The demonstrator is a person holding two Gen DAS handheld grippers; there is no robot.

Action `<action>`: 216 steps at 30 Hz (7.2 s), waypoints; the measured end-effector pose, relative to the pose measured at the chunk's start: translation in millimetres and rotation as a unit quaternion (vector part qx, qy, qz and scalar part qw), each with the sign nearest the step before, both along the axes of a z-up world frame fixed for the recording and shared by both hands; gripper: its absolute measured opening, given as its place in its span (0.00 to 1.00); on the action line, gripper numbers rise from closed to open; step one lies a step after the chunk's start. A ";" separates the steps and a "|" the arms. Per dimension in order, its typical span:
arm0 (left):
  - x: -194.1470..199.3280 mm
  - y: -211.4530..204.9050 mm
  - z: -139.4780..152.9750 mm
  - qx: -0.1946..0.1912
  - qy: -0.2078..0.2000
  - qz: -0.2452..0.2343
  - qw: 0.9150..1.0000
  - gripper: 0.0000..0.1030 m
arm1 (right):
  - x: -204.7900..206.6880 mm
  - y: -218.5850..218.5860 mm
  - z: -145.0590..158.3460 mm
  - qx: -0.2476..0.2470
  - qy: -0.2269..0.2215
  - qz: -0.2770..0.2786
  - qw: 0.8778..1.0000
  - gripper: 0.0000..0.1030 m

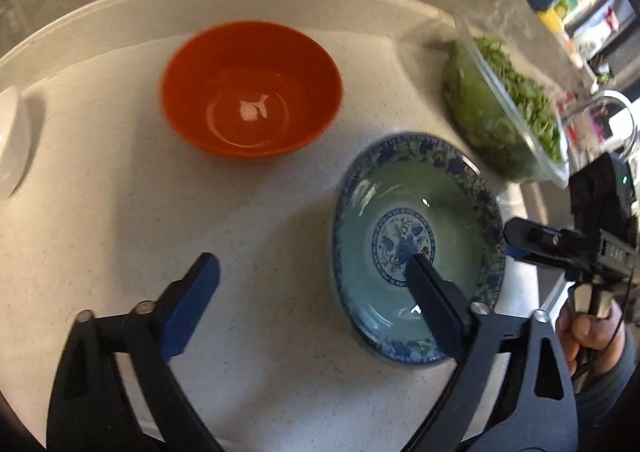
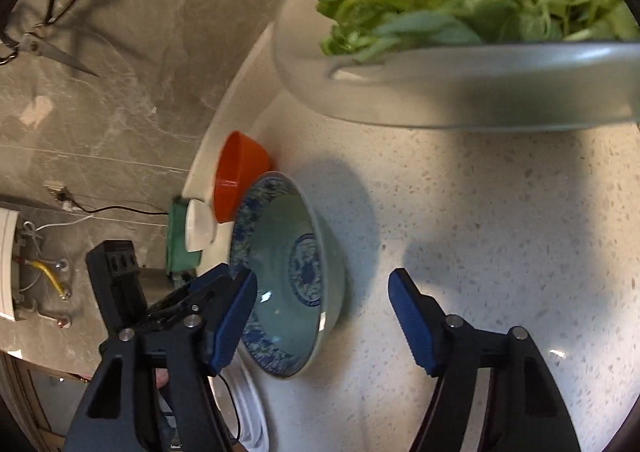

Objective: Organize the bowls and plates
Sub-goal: 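Close the left gripper on the patterned bowl's rim, then lift the patterned bowl, set it beside the plate stack, open left gripper, then move the left gripper to the small white bowl beside the green colander, then close the left gripper on the small white bowl's rim, then lift the small white bowl with the left gripper toward the patterned bowl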

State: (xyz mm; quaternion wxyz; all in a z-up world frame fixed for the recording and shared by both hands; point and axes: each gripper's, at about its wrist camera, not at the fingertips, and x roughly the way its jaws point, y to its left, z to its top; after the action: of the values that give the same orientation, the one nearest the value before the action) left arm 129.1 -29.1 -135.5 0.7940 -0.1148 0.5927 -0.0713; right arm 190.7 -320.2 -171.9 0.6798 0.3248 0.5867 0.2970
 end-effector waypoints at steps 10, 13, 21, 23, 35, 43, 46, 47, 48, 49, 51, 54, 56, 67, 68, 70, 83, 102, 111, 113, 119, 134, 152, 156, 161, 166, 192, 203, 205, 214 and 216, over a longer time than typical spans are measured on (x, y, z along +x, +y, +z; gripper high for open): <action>16.9 -13.7 -29.4 -0.016 0.021 -0.009 1.000 0.45 | -0.3 17.2 4.4 -0.054 -0.012 0.016 0.998 0.52; 21.4 -16.6 -32.3 -0.015 0.020 -0.016 1.000 0.29 | -1.2 23.9 -1.3 -0.064 -0.008 0.023 0.998 0.28; 22.5 -27.2 -29.5 -0.009 0.022 -0.019 1.000 0.18 | 2.0 30.8 -2.8 -0.068 -0.010 0.027 0.997 0.14; 21.4 -25.8 -29.0 -0.012 0.024 -0.016 1.000 0.18 | 2.1 30.8 -2.8 -0.068 -0.009 0.028 0.997 0.14; -0.8 -36.1 12.6 -0.023 0.010 -0.019 1.000 0.18 | -12.1 23.3 33.8 -0.062 -0.019 0.030 0.997 0.15; -64.1 -64.1 47.3 -0.043 0.001 -0.048 0.998 0.18 | -67.7 -1.6 69.5 -0.068 -0.021 0.039 0.997 0.16; -92.6 -75.6 41.6 -0.051 0.015 -0.053 0.997 0.18 | -90.1 -9.2 68.5 -0.067 -0.013 0.036 0.997 0.16; -101.6 -77.6 39.6 -0.051 0.018 -0.055 0.997 0.18 | -99.1 -12.5 66.0 -0.065 -0.007 0.033 0.997 0.16; -112.1 -80.7 35.4 -0.052 0.024 -0.055 0.997 0.18 | -108.0 -14.8 62.0 -0.064 0.000 0.033 0.997 0.17; -119.8 -83.9 30.9 -0.055 0.029 -0.054 0.997 0.18 | -113.6 -16.6 58.8 -0.064 0.005 0.032 0.997 0.17; -136.6 -89.0 16.3 -0.060 0.046 -0.052 0.996 0.18 | -127.2 -21.2 49.5 -0.065 0.016 0.030 0.997 0.17; -148.7 -96.1 -0.6 -0.063 0.060 -0.054 0.995 0.18 | -139.3 -28.1 31.2 -0.067 0.031 0.024 0.997 0.17; -151.5 -100.8 -8.5 -0.058 0.061 -0.056 0.995 0.18 | -141.9 -30.6 22.0 -0.067 0.036 0.021 0.997 0.17; -152.7 -114.1 -25.6 -0.040 0.058 -0.059 0.996 0.18 | -145.6 -36.0 -1.6 -0.063 0.035 0.022 0.997 0.17; -153.3 -113.4 -25.0 -0.039 0.057 -0.056 0.996 0.18 | -145.2 -35.7 -2.3 -0.061 0.033 0.024 0.997 0.17; -151.2 -109.9 -26.8 -0.040 0.056 -0.053 0.996 0.18 | -144.3 -36.0 -3.0 -0.059 0.031 0.028 0.997 0.17; -155.3 -91.1 -19.2 -0.046 0.038 0.005 0.998 0.91 | -135.7 -36.6 -4.5 -0.038 0.025 0.042 0.998 0.59; -189.8 0.1 85.1 -0.075 -0.050 0.133 0.987 1.00 | -94.8 -63.9 58.8 0.029 -0.063 0.039 0.997 1.00; -200.5 159.7 126.4 -0.007 -0.101 0.236 0.967 1.00 | -73.7 26.6 99.4 0.042 -0.096 0.086 0.991 1.00; -198.0 190.5 127.2 0.010 -0.103 0.242 0.965 1.00 | -69.9 54.8 107.4 0.033 -0.101 0.095 0.990 1.00; -169.6 260.0 104.5 0.034 -0.100 0.223 0.969 1.00 | -51.0 159.7 137.2 0.004 -0.127 0.124 0.984 1.00; -70.0 330.1 40.2 0.047 -0.086 0.213 0.972 0.98 | 48.2 360.7 116.1 -0.141 -0.129 0.195 0.962 0.86; -26.2 365.4 5.9 0.017 -0.074 0.239 0.968 0.58 | 90.5 420.2 52.6 -0.191 -0.079 0.221 0.953 0.80; -24.7 365.1 -0.8 0.015 -0.071 0.240 0.968 0.56 | 91.3 425.4 41.8 -0.189 -0.069 0.226 0.953 0.73; -27.2 365.5 -11.8 0.005 -0.062 0.236 0.970 0.43 | 91.0 435.9 33.4 -0.190 -0.066 0.230 0.952 0.64; -23.5 364.8 -18.5 -0.003 -0.059 0.234 0.970 0.32 | 91.8 438.7 28.9 -0.195 -0.062 0.228 0.952 0.61; -3.4 300.8 -2.4 -0.027 -0.052 0.195 0.979 0.09 | 62.1 415.0 38.9 -0.196 -0.054 0.219 0.954 0.14; -12.6 213.7 29.4 -0.072 -0.049 0.128 0.988 0.09 | 17.4 327.6 81.8 -0.191 -0.052 0.173 0.965 0.17; -14.9 188.2 32.6 -0.086 -0.040 0.109 0.989 0.09 | 8.6 305.2 89.7 -0.192 -0.051 0.163 0.966 0.18; -29.3 63.8 49.0 -0.114 -0.023 0.030 0.993 0.09 | -46.8 182.8 112.5 -0.184 -0.044 0.115 0.975 0.20; -34.0 27.8 55.4 -0.117 -0.022 0.017 0.993 0.09 | -60.5 145.8 115.0 -0.175 -0.039 0.104 0.978 0.20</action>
State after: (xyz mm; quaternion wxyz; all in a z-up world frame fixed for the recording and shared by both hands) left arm 95.0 -1.3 -80.1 0.7890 -0.2149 0.5609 -0.1294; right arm 130.1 -174.4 -56.9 0.7141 0.1265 0.6329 0.2710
